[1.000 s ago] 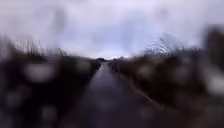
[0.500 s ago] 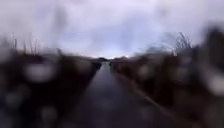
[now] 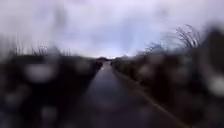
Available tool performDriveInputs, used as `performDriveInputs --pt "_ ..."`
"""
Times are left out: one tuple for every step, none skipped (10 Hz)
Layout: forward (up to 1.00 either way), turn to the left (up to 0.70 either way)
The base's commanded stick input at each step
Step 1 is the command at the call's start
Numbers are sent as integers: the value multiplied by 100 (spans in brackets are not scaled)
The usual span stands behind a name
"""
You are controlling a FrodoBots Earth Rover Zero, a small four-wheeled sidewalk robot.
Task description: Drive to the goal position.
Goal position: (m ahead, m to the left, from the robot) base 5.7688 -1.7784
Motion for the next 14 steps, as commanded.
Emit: performDriveInputs --pt "70 0" --pt "70 0" --pt "70 0" --pt "70 0" --pt "70 0" --pt "70 0" --pt "70 0" --pt "70 0" --pt "70 0" --pt "70 0" --pt "70 0" --pt "70 0" --pt "70 0" --pt "70 0"
